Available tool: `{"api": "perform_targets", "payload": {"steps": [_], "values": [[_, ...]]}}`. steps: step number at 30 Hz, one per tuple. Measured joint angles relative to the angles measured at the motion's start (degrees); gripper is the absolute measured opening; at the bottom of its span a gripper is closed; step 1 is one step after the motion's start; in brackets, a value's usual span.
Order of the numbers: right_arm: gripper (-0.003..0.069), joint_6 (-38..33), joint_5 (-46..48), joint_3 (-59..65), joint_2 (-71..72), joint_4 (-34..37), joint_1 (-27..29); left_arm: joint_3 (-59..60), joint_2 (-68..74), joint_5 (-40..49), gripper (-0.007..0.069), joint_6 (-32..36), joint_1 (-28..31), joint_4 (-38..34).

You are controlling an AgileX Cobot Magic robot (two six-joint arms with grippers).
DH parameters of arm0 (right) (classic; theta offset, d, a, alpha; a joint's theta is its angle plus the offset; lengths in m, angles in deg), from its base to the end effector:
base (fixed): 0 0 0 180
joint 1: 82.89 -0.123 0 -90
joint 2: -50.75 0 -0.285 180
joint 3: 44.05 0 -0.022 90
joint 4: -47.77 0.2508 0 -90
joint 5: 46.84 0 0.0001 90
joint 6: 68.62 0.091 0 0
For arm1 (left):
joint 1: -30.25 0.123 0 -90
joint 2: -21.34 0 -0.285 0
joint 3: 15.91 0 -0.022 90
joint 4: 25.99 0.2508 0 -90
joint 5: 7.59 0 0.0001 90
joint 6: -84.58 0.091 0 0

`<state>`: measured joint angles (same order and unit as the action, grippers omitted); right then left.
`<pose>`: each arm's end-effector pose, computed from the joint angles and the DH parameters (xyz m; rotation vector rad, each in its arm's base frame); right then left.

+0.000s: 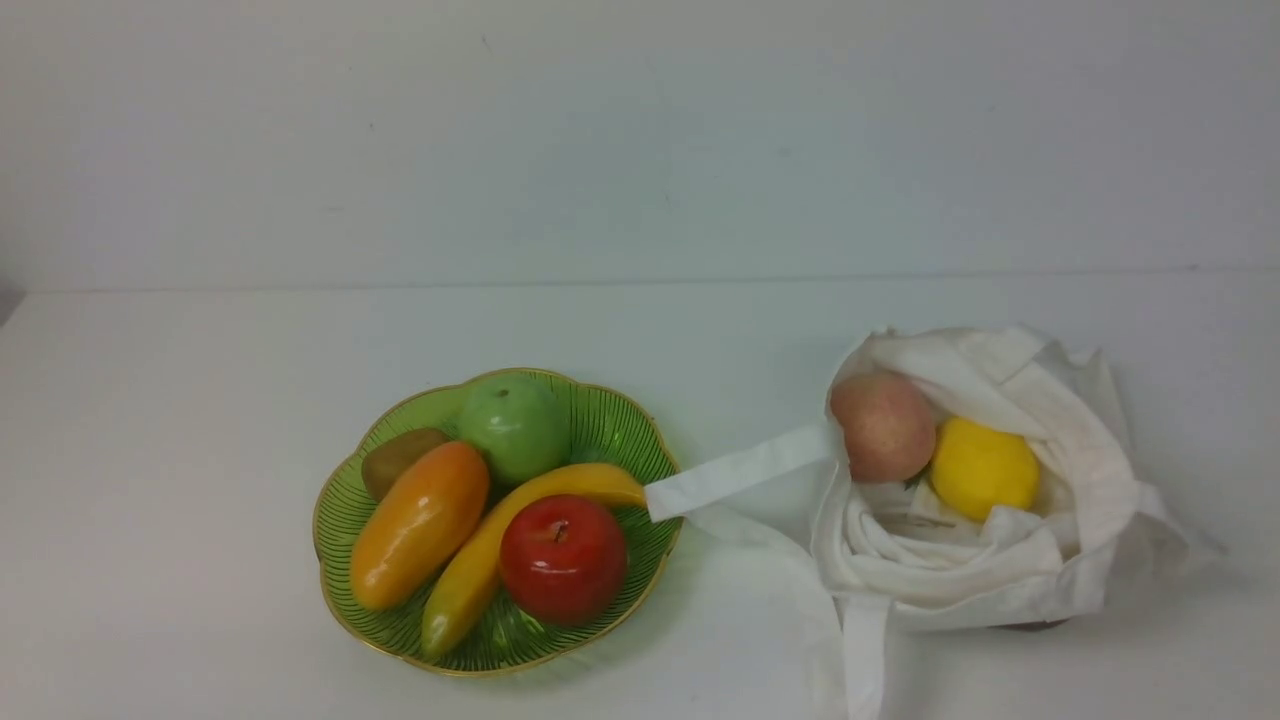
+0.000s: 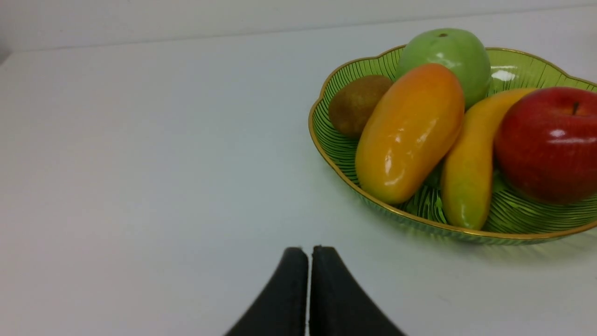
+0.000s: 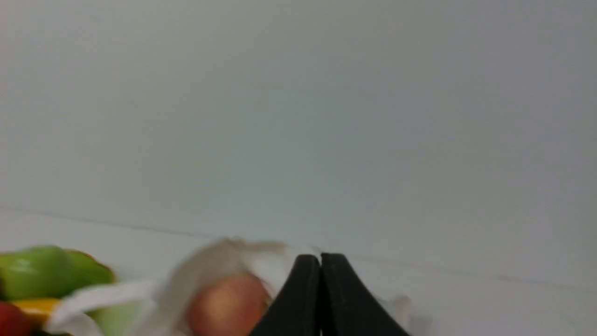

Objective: Take the fruit out of the cloth bag on the white table and place them on a plate.

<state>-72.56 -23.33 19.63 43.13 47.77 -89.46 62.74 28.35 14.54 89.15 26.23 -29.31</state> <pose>0.0384 0.0044 0.2543 -0.1516 1.6479 0.0349 0.0519 -0.0056 0.1709 0.1054 1.8780 -0.0508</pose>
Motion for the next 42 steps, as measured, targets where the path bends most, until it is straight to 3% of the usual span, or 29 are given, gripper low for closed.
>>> {"api": "perform_targets", "payload": {"steps": [4, 8, 42], "values": [[-0.0011, -0.09, 0.06, 10.33, 0.40, -0.98, 8.55, 0.00, 0.00, 0.00, -0.0008, 0.00, 0.00, 0.00], [-0.0011, -0.15, 0.31, 14.42, 0.47, -1.19, 10.85, 0.00, 0.00, 0.00, -0.0008, 0.00, 0.00, 0.00], [-0.0011, -0.15, -0.54, 14.55, 0.56, -1.18, 11.14, 0.00, 0.00, 0.00, -0.0008, 0.00, 0.00, 0.00]]}}
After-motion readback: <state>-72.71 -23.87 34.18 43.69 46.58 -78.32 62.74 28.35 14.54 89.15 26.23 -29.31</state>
